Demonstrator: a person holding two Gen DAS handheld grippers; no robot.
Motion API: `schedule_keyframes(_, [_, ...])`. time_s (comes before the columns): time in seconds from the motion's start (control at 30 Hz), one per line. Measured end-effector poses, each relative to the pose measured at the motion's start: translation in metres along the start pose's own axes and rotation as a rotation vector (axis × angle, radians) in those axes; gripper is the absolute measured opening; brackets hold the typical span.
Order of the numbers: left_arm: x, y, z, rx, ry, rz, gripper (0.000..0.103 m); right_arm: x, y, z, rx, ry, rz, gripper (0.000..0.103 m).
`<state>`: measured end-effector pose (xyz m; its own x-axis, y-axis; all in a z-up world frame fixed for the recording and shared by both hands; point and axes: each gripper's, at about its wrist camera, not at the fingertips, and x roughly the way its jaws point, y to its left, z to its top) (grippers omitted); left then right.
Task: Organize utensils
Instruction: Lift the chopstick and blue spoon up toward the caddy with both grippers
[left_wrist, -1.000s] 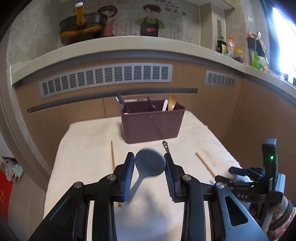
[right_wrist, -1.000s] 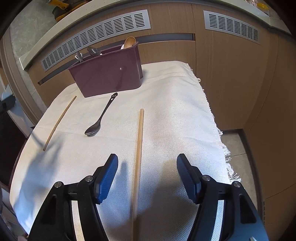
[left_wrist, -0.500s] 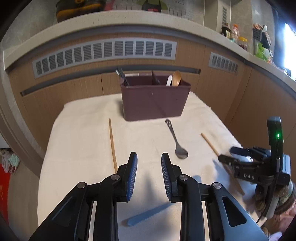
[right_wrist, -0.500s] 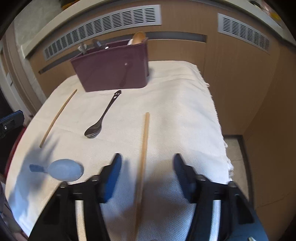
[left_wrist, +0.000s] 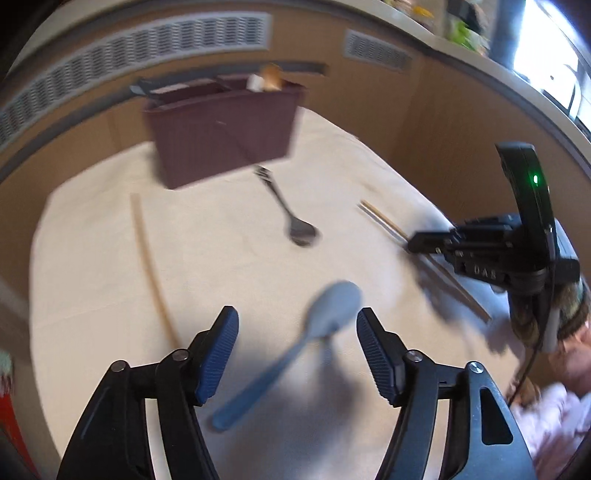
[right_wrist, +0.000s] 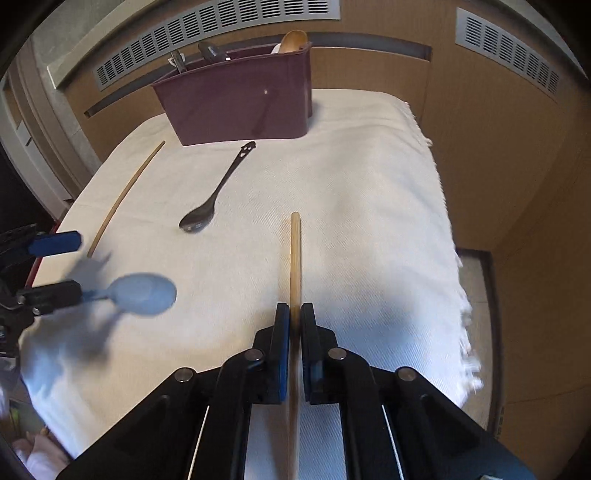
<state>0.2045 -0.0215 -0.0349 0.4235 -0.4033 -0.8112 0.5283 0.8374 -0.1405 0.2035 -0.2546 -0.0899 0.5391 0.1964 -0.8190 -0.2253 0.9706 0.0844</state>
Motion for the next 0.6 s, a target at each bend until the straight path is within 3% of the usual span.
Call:
schedule_keyframes(0.23, [0.042, -0.033, 0.013, 0.247, 0.189, 0.039, 0.066, -0.024, -0.01, -0.024, 0.042, -0.025, 0.012, 0.006])
schedule_keyframes(0.33, [0.055, -0.04, 0.023, 0.287, 0.255, 0.029, 0.049, -0.021, -0.012, -0.026, 0.054, -0.023, 0.029, 0.006])
schedule_keyframes(0.4, [0.064, -0.043, 0.029, 0.292, 0.283, 0.039, 0.04, -0.018, -0.011, -0.027, 0.058, -0.021, 0.044, 0.006])
schedule_keyframes(0.53, [0.07, -0.038, 0.038, 0.208, 0.283, 0.027, 0.038, -0.017, -0.01, -0.026, 0.052, -0.026, 0.047, 0.006])
schedule_keyframes(0.6, [0.065, -0.035, 0.039, 0.155, 0.245, 0.05, 0.037, -0.018, -0.01, -0.025, 0.047, -0.029, 0.04, 0.006])
